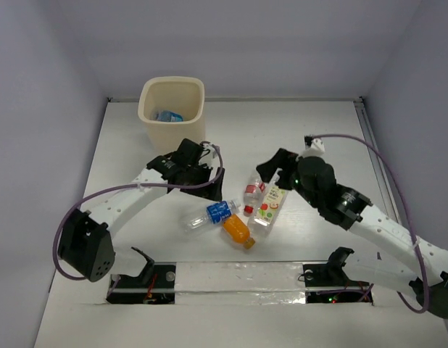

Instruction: Put the plastic bottles in the bin

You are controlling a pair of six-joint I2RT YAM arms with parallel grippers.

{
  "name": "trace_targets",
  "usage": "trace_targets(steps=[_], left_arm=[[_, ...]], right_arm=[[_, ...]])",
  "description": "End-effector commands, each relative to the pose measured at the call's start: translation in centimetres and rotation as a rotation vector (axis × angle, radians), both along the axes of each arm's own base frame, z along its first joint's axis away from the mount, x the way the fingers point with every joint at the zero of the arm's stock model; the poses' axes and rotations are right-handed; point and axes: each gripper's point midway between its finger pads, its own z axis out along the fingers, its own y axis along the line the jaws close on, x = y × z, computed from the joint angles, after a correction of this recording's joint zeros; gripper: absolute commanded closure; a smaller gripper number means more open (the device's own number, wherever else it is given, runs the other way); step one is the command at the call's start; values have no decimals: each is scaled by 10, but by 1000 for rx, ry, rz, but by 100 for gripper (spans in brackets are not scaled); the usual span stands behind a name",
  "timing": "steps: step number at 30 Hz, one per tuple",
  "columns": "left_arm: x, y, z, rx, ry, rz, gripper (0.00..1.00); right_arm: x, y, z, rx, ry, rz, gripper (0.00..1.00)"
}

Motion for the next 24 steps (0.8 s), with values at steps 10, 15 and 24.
trace_targets(steps=[10, 15, 24], left_arm=[[-1, -20, -33, 97, 32, -131, 14], [-3, -23, -48, 111, 51, -141, 13], [-1, -20, -69, 168, 71, -139, 13]], right_arm=[[-64, -43, -121, -57, 388, -63, 0], [-68, -44, -143, -117, 443, -55, 0], [-45, -40, -162, -325, 482, -84, 0]])
